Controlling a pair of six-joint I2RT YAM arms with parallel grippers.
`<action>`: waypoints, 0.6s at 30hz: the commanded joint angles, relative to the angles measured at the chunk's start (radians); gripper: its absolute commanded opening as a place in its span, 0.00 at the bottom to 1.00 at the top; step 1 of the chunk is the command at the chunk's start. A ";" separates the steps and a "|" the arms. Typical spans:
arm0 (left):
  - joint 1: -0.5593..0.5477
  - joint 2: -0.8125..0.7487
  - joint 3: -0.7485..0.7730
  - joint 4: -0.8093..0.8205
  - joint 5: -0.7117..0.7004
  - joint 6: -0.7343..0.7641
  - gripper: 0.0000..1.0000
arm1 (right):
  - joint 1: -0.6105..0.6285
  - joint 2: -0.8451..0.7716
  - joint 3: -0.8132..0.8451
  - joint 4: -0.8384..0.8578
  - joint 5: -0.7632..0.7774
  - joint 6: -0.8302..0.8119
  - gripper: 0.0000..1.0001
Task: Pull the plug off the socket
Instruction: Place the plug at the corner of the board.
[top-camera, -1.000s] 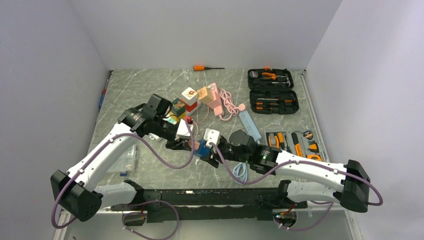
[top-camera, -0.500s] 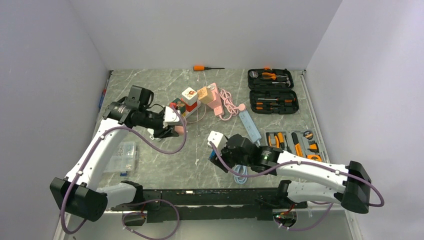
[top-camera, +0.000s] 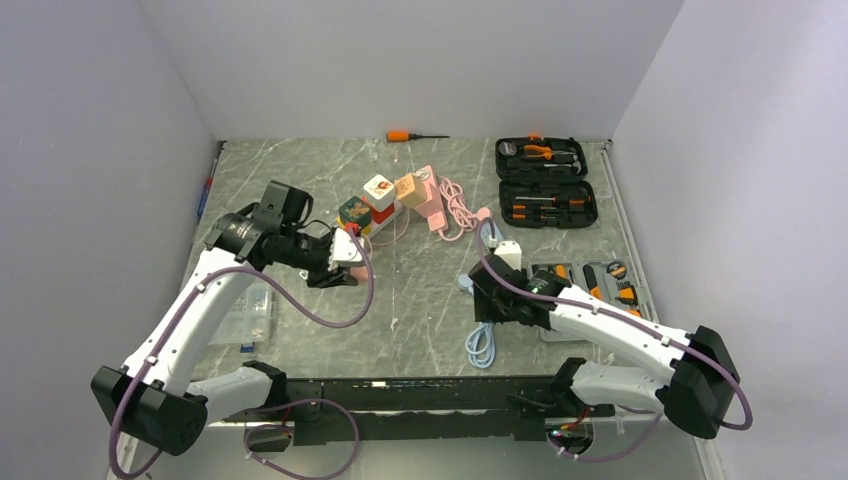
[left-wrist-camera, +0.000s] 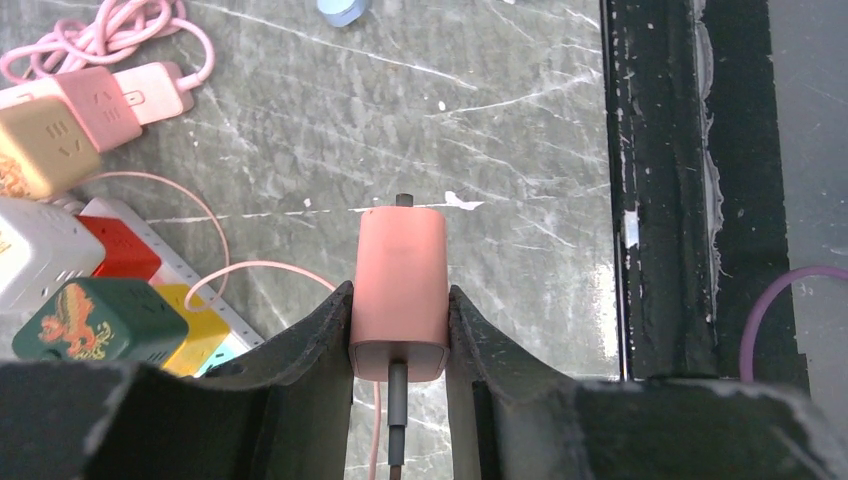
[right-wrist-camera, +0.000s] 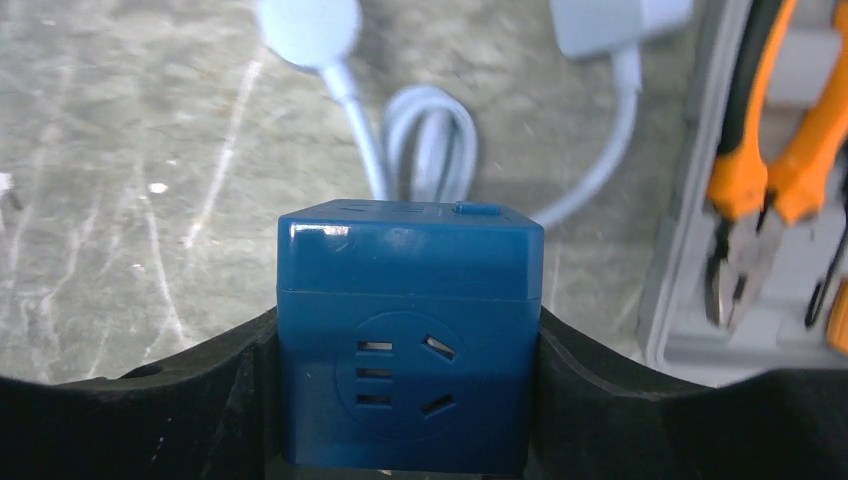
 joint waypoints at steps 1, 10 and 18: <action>-0.040 -0.033 -0.009 0.003 0.002 0.022 0.00 | 0.003 -0.009 -0.016 -0.187 0.049 0.296 0.00; -0.068 -0.021 0.019 -0.014 -0.011 0.026 0.00 | 0.003 0.009 -0.048 -0.260 0.070 0.477 0.00; -0.069 -0.023 0.025 -0.011 -0.012 0.008 0.00 | -0.043 0.114 -0.095 -0.133 0.075 0.437 0.00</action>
